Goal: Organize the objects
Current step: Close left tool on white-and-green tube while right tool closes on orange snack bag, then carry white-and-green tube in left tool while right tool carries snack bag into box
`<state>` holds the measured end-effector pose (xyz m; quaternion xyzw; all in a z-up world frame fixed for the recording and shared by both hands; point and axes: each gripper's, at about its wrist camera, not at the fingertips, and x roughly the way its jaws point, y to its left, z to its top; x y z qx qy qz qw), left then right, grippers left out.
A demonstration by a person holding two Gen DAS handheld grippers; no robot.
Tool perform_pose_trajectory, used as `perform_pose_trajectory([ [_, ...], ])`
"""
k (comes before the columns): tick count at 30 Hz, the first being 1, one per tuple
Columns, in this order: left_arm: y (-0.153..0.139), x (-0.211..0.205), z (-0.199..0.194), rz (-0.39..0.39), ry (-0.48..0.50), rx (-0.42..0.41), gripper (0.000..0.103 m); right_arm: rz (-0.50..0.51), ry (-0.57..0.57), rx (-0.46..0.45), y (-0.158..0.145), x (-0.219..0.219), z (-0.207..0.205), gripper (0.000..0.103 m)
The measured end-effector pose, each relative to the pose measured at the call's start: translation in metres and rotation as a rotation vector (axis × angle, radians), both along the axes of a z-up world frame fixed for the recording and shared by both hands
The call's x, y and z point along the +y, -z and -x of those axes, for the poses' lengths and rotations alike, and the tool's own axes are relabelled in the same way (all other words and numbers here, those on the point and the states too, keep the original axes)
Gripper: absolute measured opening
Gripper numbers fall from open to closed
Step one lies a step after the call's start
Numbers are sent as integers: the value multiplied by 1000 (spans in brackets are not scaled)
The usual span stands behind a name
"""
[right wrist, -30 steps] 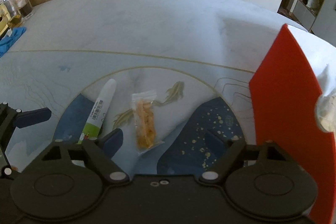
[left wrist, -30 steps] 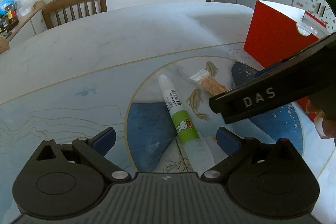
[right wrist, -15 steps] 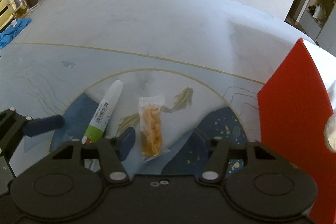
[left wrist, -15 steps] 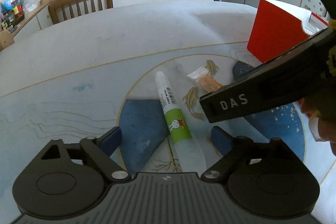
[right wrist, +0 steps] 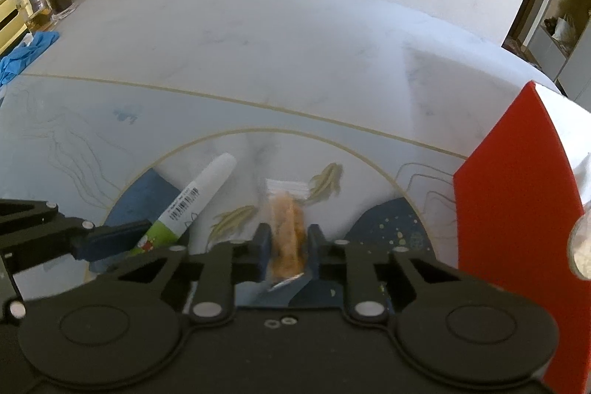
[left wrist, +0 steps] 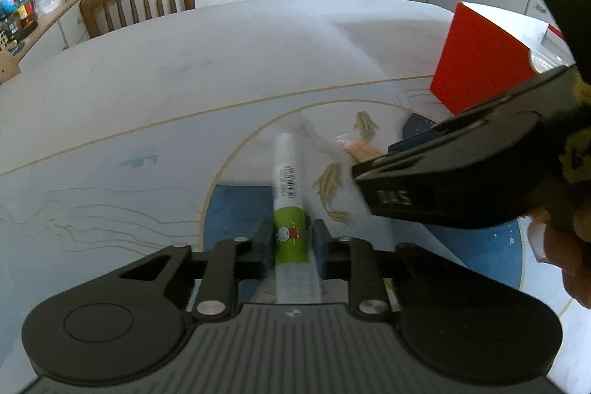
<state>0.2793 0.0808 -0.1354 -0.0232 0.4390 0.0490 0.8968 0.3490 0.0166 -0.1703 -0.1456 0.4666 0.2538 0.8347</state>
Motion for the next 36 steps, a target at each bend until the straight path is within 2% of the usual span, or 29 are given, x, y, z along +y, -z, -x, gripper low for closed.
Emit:
perform_pose_trajectory([
  [6,-3,9,-3,40,-12,15,17,-35,33,20,-6,-13,4,18],
  [17,-14,20,14,160,-65,29,16,-110,70,34,-40,-43,36,18],
  [20,-24,19,23,183,-56,21,16,-131,70,32,-50,-50,45,18],
  [26,-48,9,41,180,-13,-22,16,-165,64,0,-74,-68,62,18],
  [30,-71,3,54,185,-5,-76,16,-207,96,10,-89,-87,64,18],
  [36,-103,-15,59,190,35,-130,16,-226,149,-27,-108,-117,66,18],
])
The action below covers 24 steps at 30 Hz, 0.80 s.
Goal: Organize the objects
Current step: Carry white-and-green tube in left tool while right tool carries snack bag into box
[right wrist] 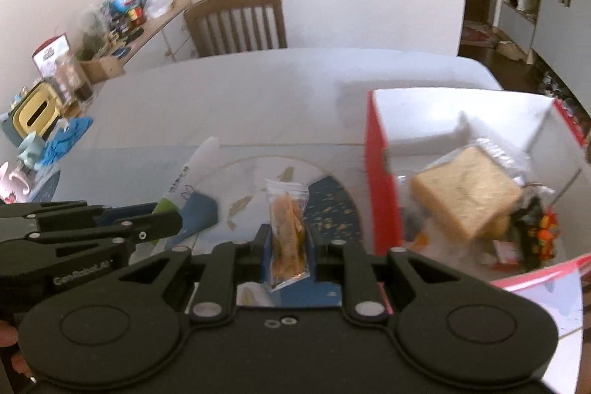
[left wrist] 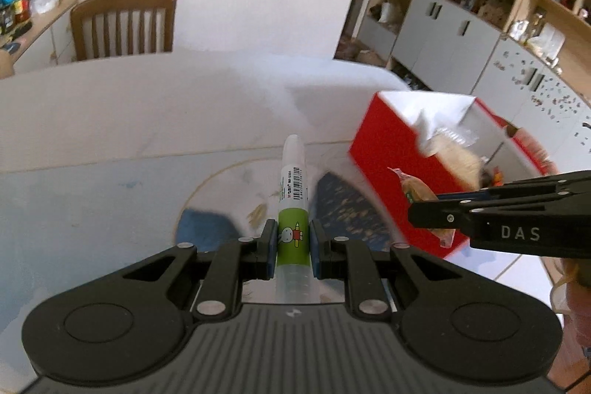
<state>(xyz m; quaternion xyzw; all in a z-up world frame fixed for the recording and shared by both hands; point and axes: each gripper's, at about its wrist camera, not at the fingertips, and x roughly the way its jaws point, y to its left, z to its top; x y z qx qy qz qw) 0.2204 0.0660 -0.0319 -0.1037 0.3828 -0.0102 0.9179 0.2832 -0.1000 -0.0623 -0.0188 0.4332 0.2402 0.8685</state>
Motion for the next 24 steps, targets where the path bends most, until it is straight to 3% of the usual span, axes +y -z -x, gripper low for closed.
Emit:
perform_pose_trajectory([
  [7,-20,-32,-10,23,59,-3,16,4,56,-63,-15,-40,1,18],
  [24,-24,-122,-68,-8,191,13,17,-39,261,-80,-14,-159,-32,18],
])
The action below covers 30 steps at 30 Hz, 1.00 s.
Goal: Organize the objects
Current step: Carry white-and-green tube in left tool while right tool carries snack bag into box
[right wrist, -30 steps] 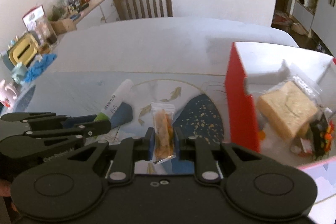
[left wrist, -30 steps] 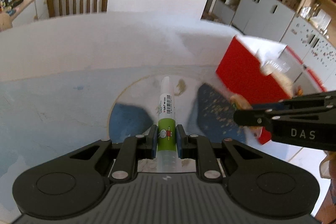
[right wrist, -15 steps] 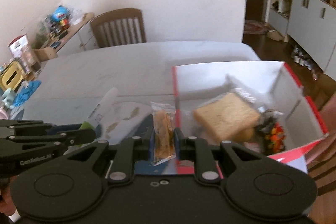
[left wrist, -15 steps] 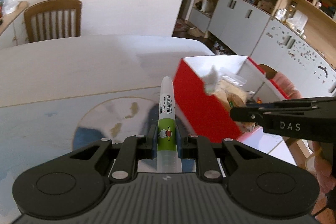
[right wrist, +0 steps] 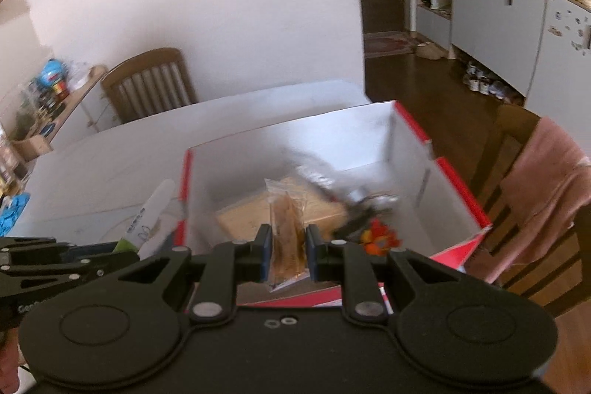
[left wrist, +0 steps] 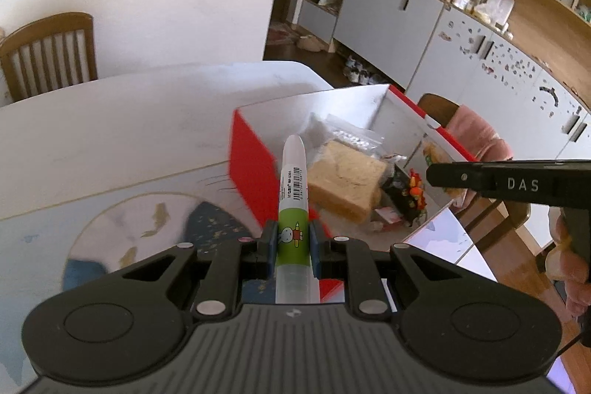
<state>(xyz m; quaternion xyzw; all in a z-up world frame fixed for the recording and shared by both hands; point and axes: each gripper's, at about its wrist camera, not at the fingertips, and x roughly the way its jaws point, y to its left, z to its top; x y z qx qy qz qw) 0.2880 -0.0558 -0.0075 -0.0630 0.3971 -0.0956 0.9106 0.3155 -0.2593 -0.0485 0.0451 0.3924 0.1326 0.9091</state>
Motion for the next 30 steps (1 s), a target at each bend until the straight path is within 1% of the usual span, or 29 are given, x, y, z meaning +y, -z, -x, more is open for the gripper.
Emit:
perform_pose_trajectory([
  [5,-2,-26,-16,-9,42,-3,16,4,24,2,6,-25,-16,18],
  [8,-2,-43,-28,-23,79,1,16,36,33,-3,10,-34,-31,18],
  [13,4,-65,-48,-37,93,30,16,42,45,-3,16,-45,-55,19],
  [17,11,-82,-64,-64,102,45,16,61,42,-1,21,-43,-75,19],
  [21,17,-94,-82,-93,99,60,16,72,16,29,29,-37,-94,19],
  [26,26,-99,-102,-123,84,97,16,85,0,77,39,-26,-114,19],
  [30,31,-97,-115,-123,62,132,16,123,-7,104,52,-20,-128,19],
])
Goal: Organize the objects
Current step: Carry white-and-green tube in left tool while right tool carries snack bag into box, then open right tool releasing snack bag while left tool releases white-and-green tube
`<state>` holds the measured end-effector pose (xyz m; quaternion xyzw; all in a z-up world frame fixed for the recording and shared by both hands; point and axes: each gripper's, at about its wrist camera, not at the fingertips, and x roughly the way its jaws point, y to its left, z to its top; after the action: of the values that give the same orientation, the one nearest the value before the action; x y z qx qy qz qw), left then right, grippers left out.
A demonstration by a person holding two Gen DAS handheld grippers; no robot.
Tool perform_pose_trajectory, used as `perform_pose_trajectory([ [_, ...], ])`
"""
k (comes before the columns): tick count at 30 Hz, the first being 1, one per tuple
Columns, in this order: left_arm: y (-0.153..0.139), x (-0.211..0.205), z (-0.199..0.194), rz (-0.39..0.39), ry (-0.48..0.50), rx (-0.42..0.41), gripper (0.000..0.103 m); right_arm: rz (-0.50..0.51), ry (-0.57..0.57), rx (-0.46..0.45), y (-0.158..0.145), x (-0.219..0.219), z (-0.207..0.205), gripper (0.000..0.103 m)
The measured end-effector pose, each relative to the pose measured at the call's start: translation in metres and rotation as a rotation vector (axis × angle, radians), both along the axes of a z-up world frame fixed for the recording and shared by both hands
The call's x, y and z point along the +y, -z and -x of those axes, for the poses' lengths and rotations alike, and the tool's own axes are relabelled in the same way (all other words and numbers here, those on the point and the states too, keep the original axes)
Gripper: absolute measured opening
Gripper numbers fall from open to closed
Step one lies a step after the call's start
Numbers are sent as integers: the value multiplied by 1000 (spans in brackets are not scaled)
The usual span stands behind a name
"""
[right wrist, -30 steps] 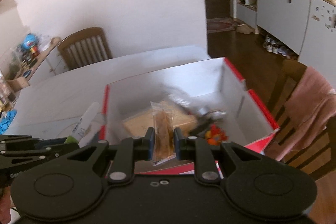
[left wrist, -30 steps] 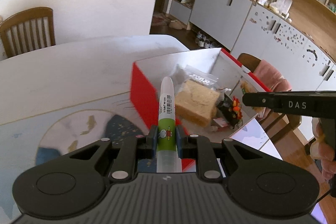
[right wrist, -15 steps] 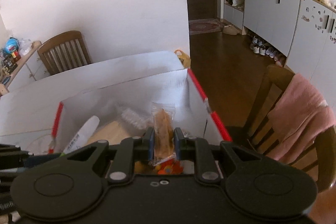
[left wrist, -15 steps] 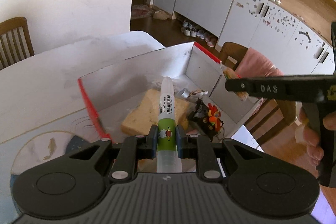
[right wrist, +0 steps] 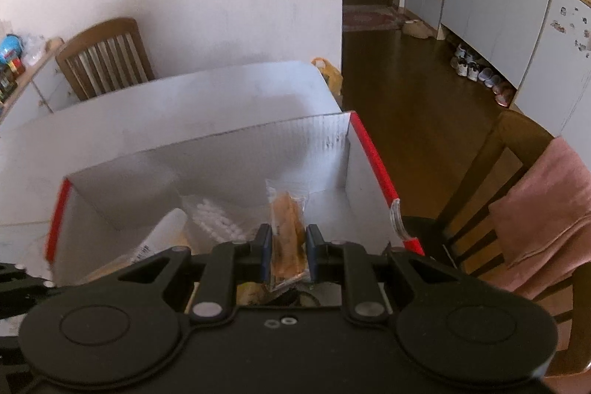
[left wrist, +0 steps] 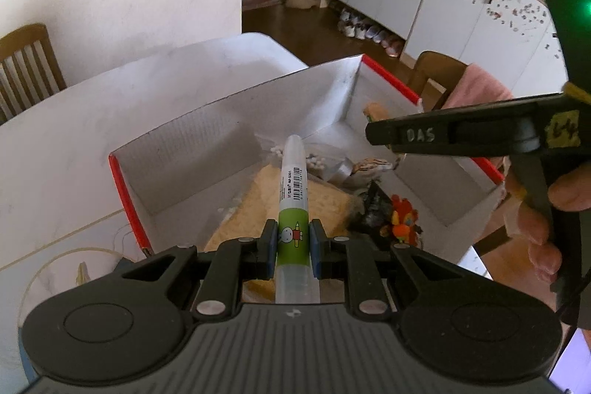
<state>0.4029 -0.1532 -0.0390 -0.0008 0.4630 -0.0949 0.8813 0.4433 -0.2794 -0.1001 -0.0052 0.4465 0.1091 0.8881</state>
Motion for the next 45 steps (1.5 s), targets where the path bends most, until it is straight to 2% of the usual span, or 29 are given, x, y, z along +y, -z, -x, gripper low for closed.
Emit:
perform_pose_trajectory([
  [10,8,-6,-21,-8,-21,43,16,71,-13,59,28,10,-12,19],
  [19,16,-1,-26,11,-28,65,16,85,-30,87,32,11,-13,19],
  [28,18,3,-26,22,-18,52,17,71,-63,55,14,4,0,21],
  [40,12,11,-20,60,-37,33,17,-29,-73,15,-9,-19,27,25],
  [45,7,17,-13,98,-27,25,18,-56,-78,-16,-18,-20,44,32],
])
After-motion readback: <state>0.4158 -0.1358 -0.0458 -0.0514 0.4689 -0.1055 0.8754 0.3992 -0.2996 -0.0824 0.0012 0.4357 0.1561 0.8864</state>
